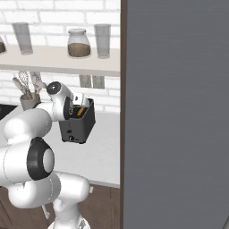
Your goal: Start the toaster. Once the lever pops up, take the bread to the plate on the dining counter.
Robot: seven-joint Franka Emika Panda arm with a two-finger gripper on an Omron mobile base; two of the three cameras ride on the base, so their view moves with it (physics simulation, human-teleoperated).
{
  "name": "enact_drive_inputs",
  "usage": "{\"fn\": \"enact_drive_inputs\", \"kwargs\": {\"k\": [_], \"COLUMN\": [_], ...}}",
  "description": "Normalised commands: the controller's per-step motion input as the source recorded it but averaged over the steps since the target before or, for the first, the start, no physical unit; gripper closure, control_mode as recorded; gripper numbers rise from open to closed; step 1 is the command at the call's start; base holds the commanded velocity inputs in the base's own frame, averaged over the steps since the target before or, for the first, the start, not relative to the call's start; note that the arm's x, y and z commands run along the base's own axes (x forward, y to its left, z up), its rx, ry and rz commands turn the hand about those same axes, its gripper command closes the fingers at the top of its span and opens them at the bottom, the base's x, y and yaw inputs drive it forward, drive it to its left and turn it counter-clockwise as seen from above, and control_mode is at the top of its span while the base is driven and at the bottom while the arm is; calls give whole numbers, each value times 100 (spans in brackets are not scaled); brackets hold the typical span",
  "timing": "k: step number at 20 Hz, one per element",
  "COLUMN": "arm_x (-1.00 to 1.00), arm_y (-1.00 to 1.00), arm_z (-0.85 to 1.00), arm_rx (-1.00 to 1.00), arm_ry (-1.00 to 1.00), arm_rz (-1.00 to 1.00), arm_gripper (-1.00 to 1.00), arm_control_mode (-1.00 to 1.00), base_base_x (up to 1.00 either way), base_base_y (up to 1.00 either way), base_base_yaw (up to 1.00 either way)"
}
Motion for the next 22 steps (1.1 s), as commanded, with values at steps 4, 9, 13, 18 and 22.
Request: {"fn": "enact_drive_inputs", "kwargs": {"k": [4, 9, 13, 18, 22], "arm_x": [0, 0, 0, 0, 0], "arm_y": [0, 0, 0, 0, 0], "arm_z": [0, 0, 0, 0, 0], "arm_rx": [0, 0, 0, 0, 0], "arm_ry": [0, 0, 0, 0, 0], "arm_rz": [0, 0, 0, 0, 0], "arm_gripper": [-100, -100, -100, -100, -100], "arm_control_mode": [-100, -100, -100, -100, -100], "base_base_x": [0, 0, 0, 0, 0], "base_base_y": [0, 0, 0, 0, 0], "base_base_yaw": [0, 0, 0, 0, 0]}}
